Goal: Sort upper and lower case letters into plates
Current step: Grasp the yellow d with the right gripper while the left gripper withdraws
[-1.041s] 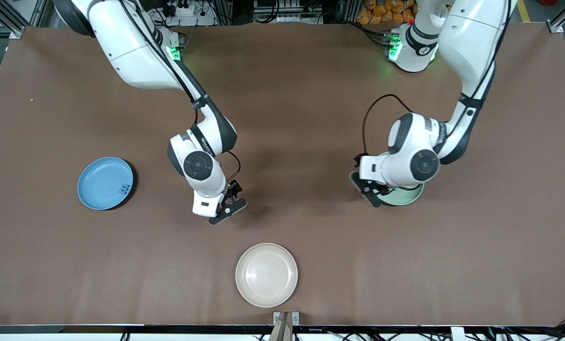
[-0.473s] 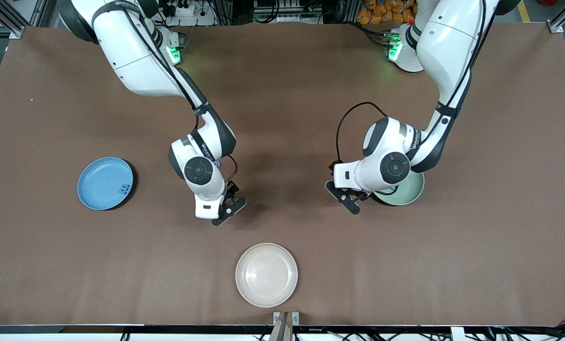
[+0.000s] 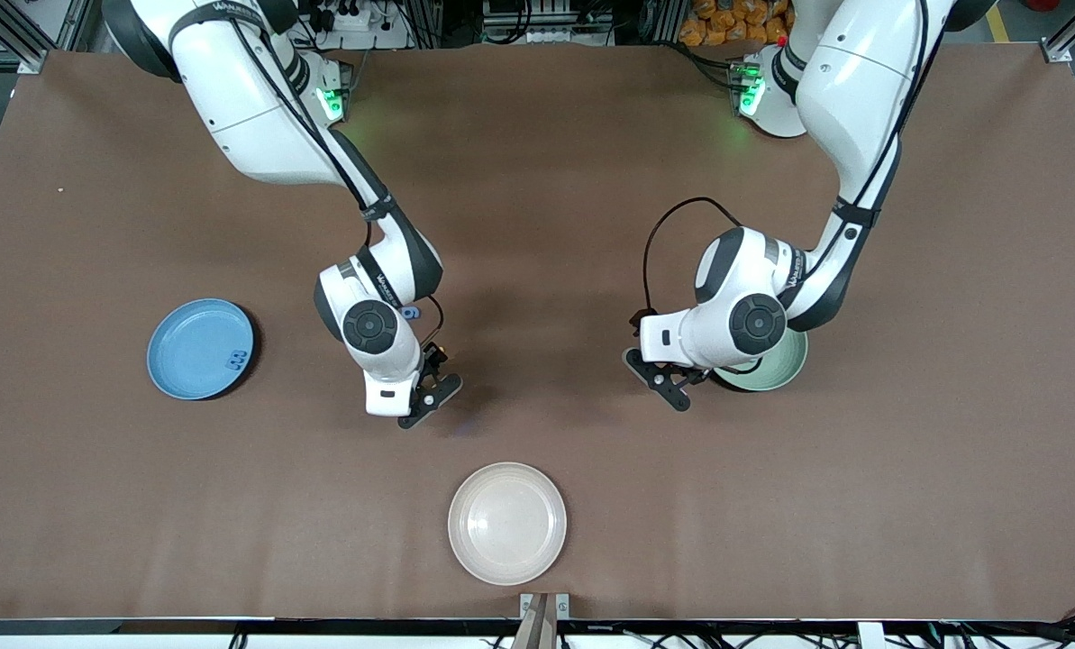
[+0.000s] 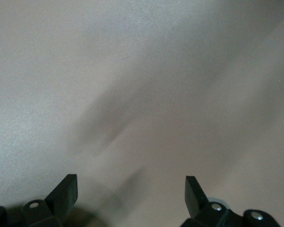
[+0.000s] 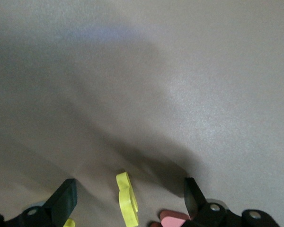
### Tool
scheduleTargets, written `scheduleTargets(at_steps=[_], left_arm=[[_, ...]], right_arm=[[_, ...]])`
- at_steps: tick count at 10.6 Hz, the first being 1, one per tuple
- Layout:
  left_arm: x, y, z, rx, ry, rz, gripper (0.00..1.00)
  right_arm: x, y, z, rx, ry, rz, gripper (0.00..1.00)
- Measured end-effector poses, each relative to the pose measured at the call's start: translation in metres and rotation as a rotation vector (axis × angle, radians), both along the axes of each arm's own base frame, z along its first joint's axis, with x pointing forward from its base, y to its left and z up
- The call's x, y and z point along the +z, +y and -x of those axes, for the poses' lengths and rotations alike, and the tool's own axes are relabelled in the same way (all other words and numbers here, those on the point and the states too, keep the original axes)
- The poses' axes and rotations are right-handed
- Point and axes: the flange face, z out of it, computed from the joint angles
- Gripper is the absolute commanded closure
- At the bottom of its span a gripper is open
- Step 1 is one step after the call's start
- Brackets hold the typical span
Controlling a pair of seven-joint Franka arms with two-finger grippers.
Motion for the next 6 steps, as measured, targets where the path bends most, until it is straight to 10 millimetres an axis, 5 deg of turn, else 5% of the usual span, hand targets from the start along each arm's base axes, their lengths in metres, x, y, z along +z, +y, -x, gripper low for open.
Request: scheduleTargets(at_steps=[2, 3, 4, 6], left_arm=[[-0.0063, 0.0032, -0.0004, 0.0, 0.006, -0.008, 0.0], [-0.0086, 0.0044, -0.0007, 0.002, 0.009, -0.01, 0.0], [-0.0086, 0.004, -0.0005, 0.001, 0.009, -0.01, 0.0], [-0.009, 0.0038, -0.0004, 0.001, 0.009, -0.01, 0.0]], right_arm=[[0.0007, -0.0024, 0.0046, 0.014, 0.008, 0.004, 0.0], [0.0026, -0.0031, 0.0062, 0.016, 0.009, 0.004, 0.32], [0.0045, -0.0031, 0.0062, 0.018, 0.007, 0.003, 0.97], [0.0066, -0.0023, 0.0061, 0.02, 0.005, 0.002, 1.0]])
